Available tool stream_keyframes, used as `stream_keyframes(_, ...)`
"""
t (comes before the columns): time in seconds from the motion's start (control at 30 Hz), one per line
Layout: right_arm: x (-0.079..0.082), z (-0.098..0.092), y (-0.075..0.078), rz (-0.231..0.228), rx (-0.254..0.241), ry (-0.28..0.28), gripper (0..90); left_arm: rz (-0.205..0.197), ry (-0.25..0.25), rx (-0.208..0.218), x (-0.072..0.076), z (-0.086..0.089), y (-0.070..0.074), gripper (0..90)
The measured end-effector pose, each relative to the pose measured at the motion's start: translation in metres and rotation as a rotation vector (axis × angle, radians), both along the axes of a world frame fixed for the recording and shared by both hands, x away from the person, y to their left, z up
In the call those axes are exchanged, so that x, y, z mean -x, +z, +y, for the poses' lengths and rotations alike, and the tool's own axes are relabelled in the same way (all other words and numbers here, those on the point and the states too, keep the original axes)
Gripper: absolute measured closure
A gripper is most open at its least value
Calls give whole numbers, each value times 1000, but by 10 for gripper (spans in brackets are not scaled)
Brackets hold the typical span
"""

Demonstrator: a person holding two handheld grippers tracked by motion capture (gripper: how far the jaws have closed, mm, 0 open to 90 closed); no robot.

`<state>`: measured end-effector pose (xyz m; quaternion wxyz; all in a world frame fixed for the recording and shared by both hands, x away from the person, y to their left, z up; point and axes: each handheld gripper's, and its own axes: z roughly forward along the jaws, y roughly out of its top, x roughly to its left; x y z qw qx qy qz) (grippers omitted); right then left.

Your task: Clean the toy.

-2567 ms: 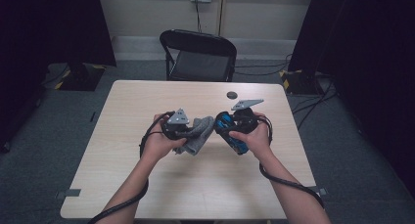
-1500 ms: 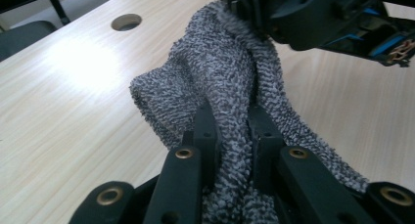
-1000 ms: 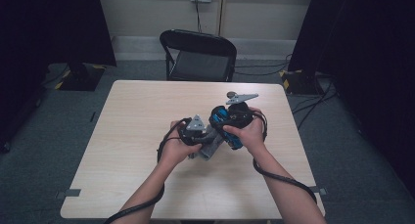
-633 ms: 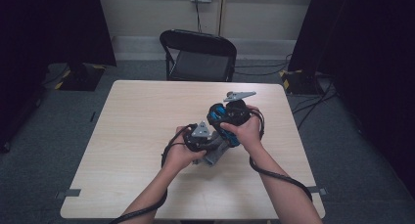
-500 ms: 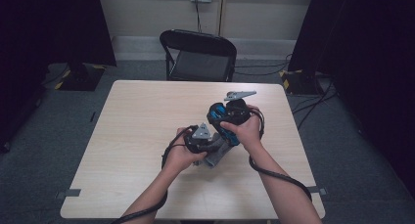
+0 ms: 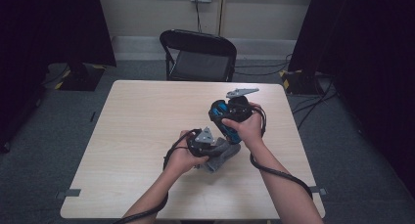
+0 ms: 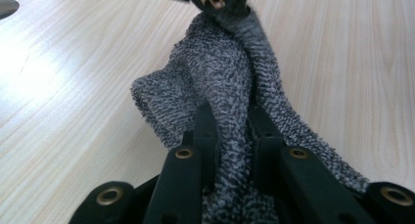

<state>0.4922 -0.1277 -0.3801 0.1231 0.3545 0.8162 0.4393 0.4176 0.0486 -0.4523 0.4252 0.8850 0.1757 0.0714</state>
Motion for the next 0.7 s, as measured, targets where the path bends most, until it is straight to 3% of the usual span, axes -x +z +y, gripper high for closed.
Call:
stream_keyframes(0.2,1,-7,5,-8,-2,-7,258,-7,19,-22,-3,10,4,776)
stream_keyframes(0.4,2,-12,4,-11,3,-2,258,-8,77,-17,-9,30,9,776)
stream_keyframes(0.7,8,-15,-7,4,13,20,258,-18,204,-1,-24,67,18,775)
